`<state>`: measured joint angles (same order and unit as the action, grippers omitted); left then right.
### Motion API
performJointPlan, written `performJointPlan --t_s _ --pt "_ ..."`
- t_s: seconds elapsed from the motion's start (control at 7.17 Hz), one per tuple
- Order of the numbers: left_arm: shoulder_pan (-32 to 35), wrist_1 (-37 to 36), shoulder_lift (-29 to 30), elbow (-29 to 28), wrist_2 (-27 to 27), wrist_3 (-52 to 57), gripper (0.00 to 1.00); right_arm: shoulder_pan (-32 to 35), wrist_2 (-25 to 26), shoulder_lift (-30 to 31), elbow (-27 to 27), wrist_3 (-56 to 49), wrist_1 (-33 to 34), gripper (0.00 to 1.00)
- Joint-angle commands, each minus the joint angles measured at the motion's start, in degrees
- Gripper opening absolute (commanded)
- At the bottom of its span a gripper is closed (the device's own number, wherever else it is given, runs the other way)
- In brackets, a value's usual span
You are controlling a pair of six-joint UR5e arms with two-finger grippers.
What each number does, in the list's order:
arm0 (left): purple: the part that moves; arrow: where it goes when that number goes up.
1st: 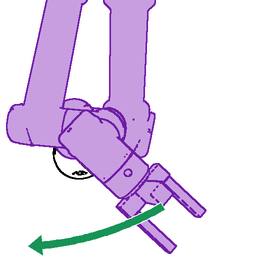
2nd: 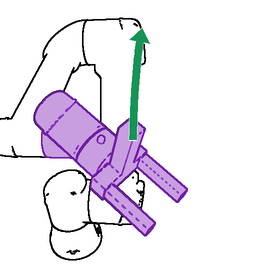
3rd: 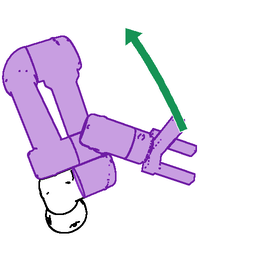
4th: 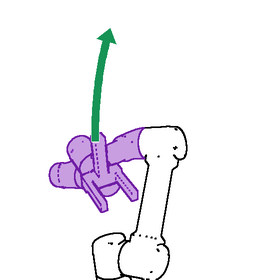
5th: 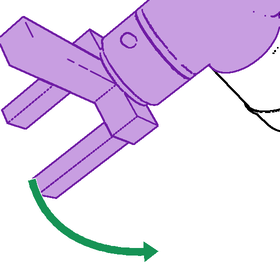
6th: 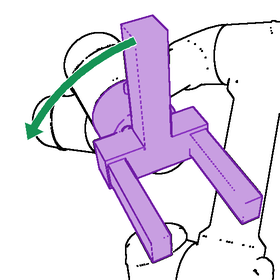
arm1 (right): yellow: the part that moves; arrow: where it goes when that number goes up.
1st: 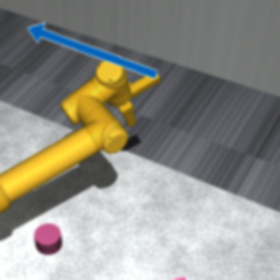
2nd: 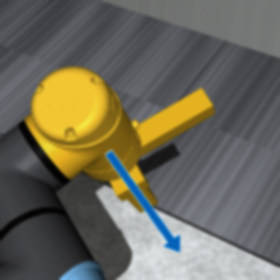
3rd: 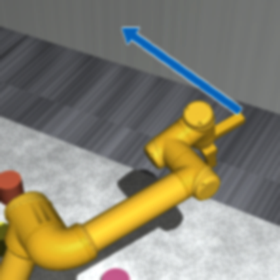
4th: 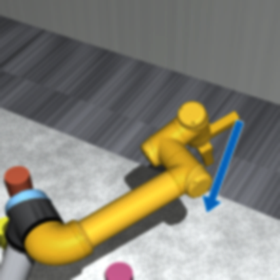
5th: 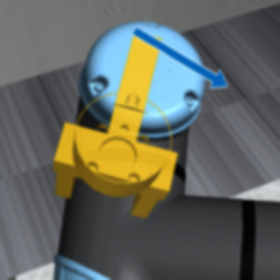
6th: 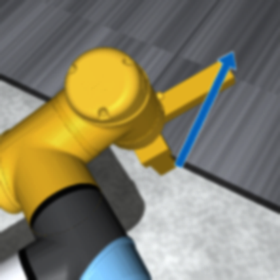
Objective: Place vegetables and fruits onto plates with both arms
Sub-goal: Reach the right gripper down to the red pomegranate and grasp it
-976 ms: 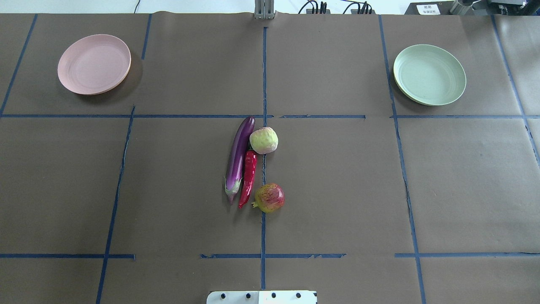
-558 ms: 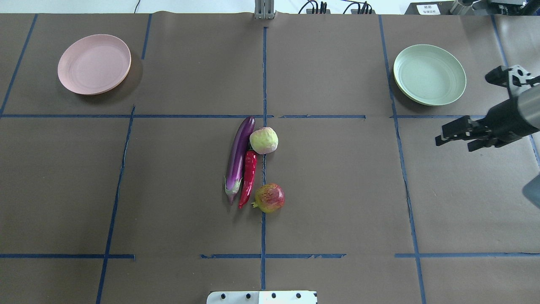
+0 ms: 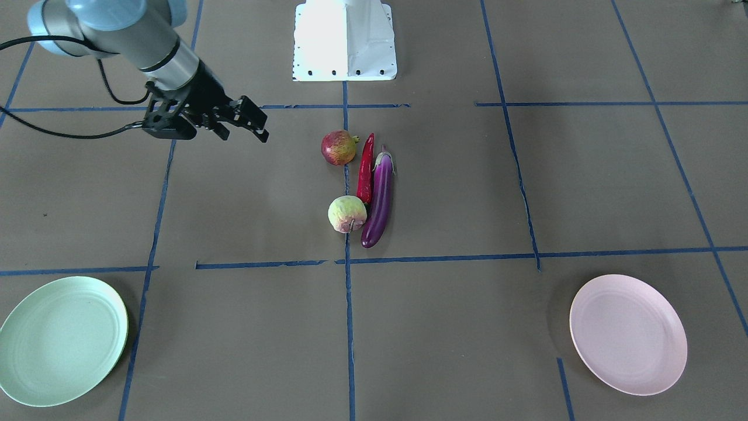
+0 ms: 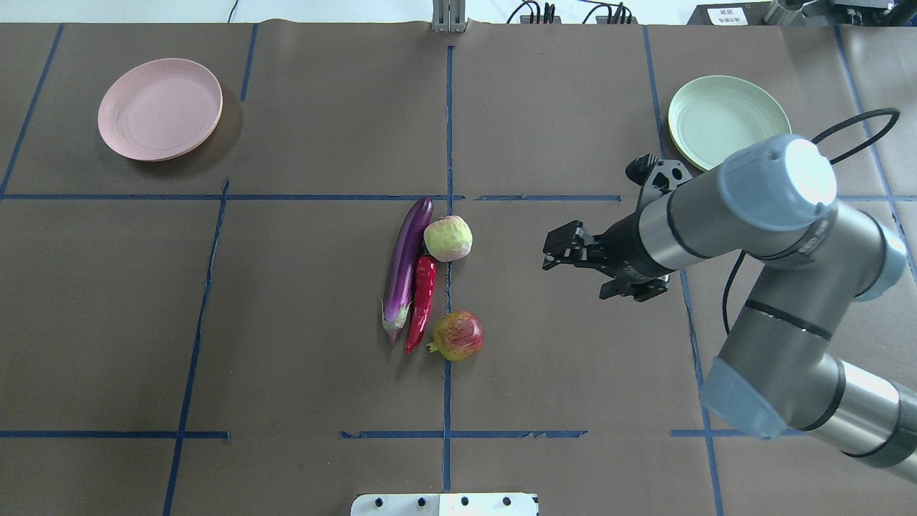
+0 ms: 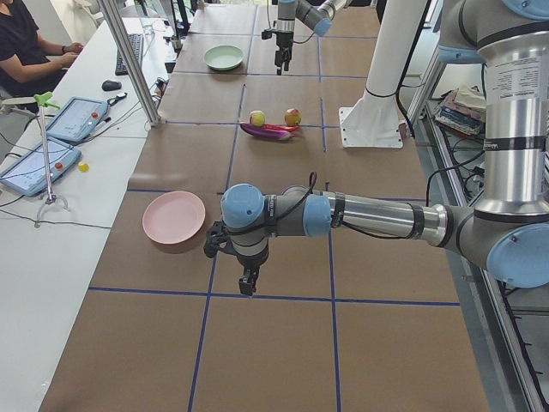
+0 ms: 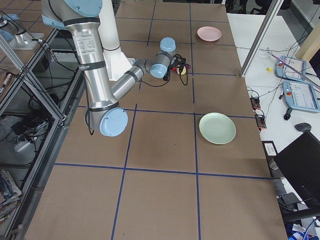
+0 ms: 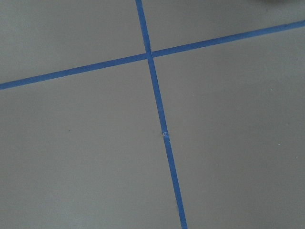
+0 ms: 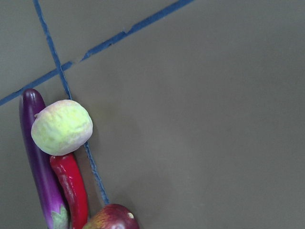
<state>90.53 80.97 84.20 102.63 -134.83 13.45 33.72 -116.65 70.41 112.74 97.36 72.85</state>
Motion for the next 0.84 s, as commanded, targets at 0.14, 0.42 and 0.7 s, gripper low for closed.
performJointPlan --t_s 0.14,0.42,0.7 --pt "0.0 0.1 0.0 -0.1 0.0 0.1 1.00 -9.7 12.0 -13.5 -3.0 17.4 20.1 1.00" --pt "0.0 0.1 -0.1 -0.1 0.0 0.1 1.00 -10.6 13.2 -19.1 -11.6 21.7 20.5 1.00" --pt "0.0 0.7 -2.6 1.4 0.0 0.2 1.00 -10.9 14.0 -21.4 -14.8 23.4 19.9 1.00"
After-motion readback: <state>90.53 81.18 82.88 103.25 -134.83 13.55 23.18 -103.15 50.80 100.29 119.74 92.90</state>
